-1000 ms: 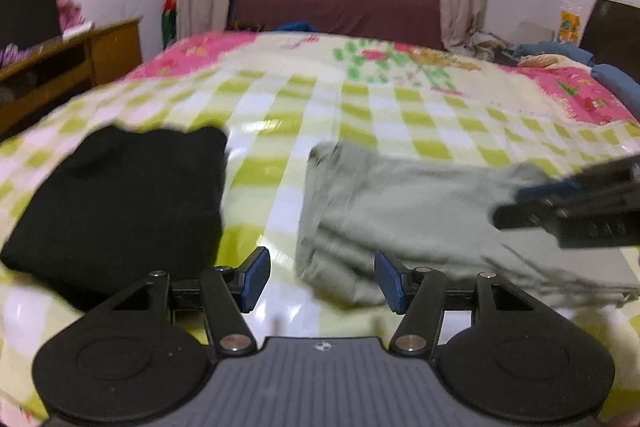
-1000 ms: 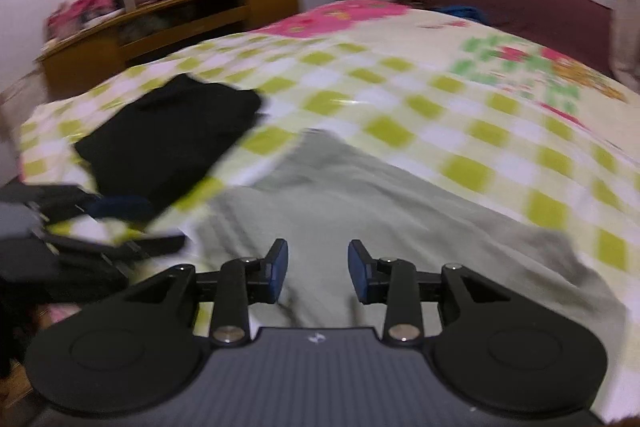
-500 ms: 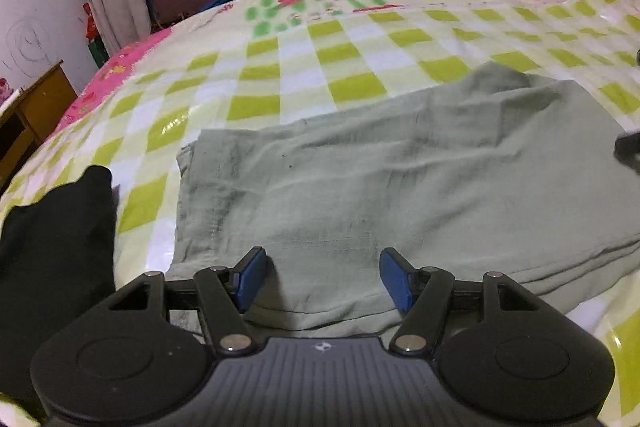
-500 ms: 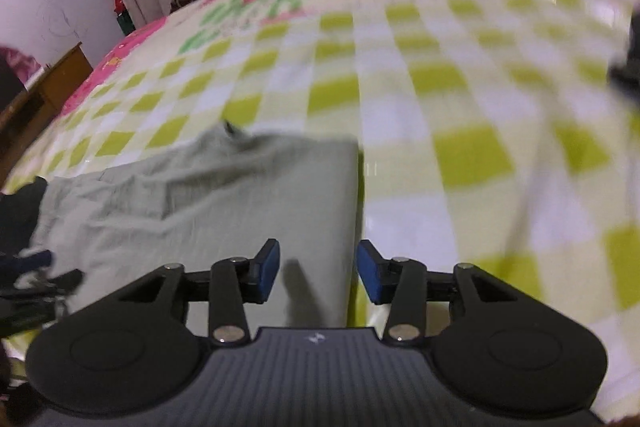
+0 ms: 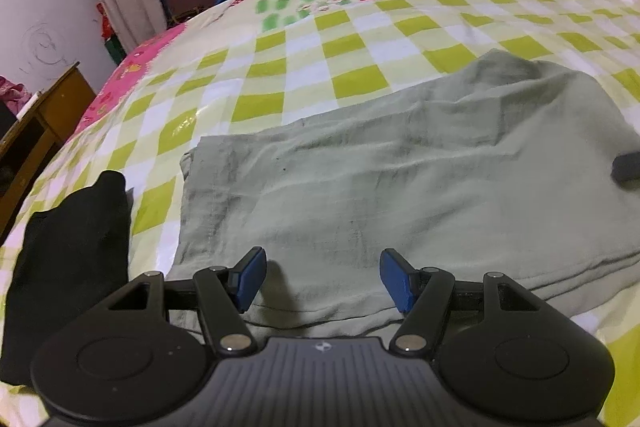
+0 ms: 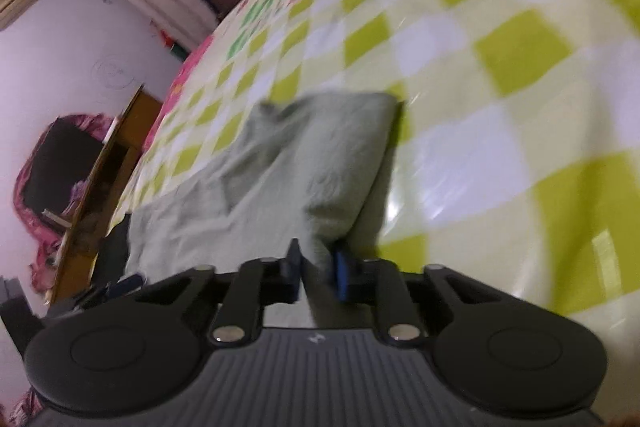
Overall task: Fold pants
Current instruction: 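Grasp the folded trouser edge again with the right gripper and smooth it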
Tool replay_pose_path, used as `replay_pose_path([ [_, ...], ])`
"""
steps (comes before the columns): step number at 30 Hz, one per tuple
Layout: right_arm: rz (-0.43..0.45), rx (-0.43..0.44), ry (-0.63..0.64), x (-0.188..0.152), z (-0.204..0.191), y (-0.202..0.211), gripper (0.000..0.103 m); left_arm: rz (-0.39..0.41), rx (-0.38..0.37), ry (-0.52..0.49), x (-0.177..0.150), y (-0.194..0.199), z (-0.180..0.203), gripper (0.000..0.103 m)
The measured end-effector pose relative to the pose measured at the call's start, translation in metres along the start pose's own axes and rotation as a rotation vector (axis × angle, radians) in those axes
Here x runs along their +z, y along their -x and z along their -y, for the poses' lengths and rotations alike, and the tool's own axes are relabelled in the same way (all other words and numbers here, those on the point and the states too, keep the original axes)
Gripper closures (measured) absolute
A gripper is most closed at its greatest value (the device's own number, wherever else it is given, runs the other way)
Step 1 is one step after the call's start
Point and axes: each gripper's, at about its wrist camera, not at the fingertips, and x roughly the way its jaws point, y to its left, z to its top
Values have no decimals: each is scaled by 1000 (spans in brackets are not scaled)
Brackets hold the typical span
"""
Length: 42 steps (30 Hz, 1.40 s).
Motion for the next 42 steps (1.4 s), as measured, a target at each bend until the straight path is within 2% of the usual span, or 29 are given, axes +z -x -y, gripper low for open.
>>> replay_pose_path([
  [3,33,-27,-3,5,3,8,95,-3,7,-3,1,5,6,27],
  [7,85,-51,-68,11,24,26,96,2,-33,-5,3,13,17,27],
  [15,182,-165,-87,11,45,69,96,25,-145,-17,4,27,56,27],
  [23,194,-263,-160,-12,71,107,95,57,-243,28,-7,26,72,26],
  [26,196,-284,-155,-14,75,99,95,77,-226,-9,-12,27,77,25],
  [34,214,-282,-174,-18,76,101,94,78,-235,12,-13,26,73,25],
  [42,211,-321,-128,-20,67,99,91,79,-233,13,-13,27,72,25],
])
